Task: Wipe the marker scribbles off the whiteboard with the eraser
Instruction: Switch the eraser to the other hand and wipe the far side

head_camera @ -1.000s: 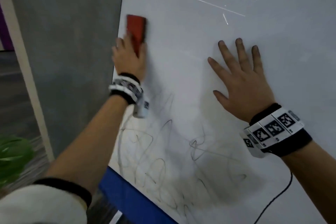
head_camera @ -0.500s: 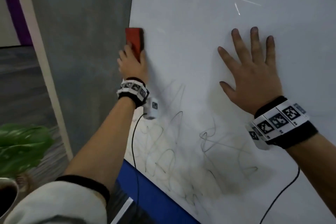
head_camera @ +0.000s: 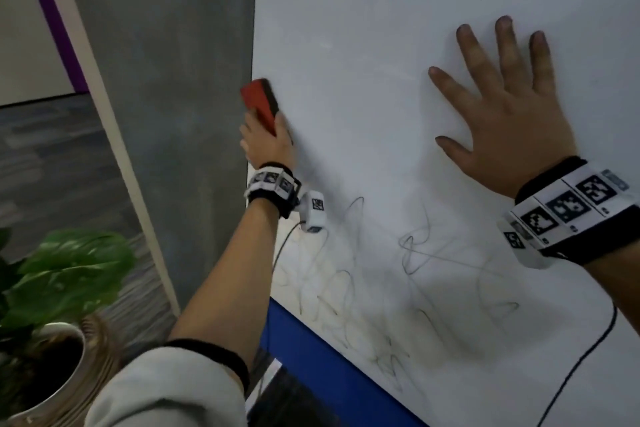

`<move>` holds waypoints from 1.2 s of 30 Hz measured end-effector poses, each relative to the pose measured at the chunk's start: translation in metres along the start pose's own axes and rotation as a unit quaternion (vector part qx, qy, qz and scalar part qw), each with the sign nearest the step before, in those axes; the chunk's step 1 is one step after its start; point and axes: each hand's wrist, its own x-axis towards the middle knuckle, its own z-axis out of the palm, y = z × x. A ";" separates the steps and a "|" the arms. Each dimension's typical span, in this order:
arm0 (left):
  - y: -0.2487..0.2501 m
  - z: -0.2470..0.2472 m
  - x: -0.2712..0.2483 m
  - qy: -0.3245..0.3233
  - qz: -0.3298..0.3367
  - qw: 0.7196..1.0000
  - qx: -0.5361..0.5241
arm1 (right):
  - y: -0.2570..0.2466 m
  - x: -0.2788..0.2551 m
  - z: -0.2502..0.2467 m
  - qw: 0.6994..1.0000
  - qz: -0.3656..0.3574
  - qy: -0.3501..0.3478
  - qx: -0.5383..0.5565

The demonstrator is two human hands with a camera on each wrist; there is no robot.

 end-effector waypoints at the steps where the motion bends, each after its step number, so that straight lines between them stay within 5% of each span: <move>1: 0.001 0.001 0.008 -0.002 -0.045 0.999 -0.007 | -0.001 0.000 0.000 1.000 0.000 -0.003 -0.004; 3: 0.003 0.008 -0.008 -0.005 -0.045 0.999 -0.001 | -0.003 0.001 0.000 1.000 0.002 -0.010 -0.008; 8: -0.004 0.004 -0.154 -0.122 0.165 0.977 0.051 | -0.005 -0.001 0.003 1.000 0.005 0.007 0.004; 10: -0.010 0.000 -0.148 -0.149 0.202 0.966 0.057 | -0.002 -0.002 0.006 1.000 0.000 0.009 0.013; 12: -0.015 -0.002 -0.092 -0.113 0.169 0.977 0.062 | 0.000 -0.001 0.007 1.000 -0.003 0.009 0.016; 16: -0.021 -0.006 0.004 -0.052 -0.022 0.998 0.015 | -0.001 -0.001 0.006 1.000 0.000 0.005 0.011; 19: -0.011 0.007 -0.052 -0.044 0.025 0.998 0.022 | -0.004 -0.001 0.005 1.000 0.004 -0.002 0.004; 23: -0.012 0.005 -0.201 -0.165 0.179 0.970 0.024 | -0.006 -0.002 0.004 1.000 0.008 -0.001 -0.005; 25: -0.022 0.001 -0.216 -0.195 0.216 0.957 0.022 | -0.005 -0.003 0.005 1.000 0.004 0.005 -0.009; 27: -0.034 0.000 -0.173 -0.170 0.194 0.965 0.035 | -0.002 -0.003 0.003 1.000 0.001 0.003 -0.011; 31: -0.045 -0.004 -0.061 -0.066 -0.008 0.998 0.004 | 0.000 -0.018 0.000 1.000 -0.006 -0.004 -0.002; 33: -0.033 -0.001 -0.068 -0.055 -0.004 0.998 0.001 | -0.002 -0.035 0.002 1.000 -0.002 -0.008 0.001; 36: -0.008 0.003 -0.158 -0.107 0.062 0.992 -0.009 | -0.003 -0.062 0.006 1.000 -0.002 -0.016 -0.003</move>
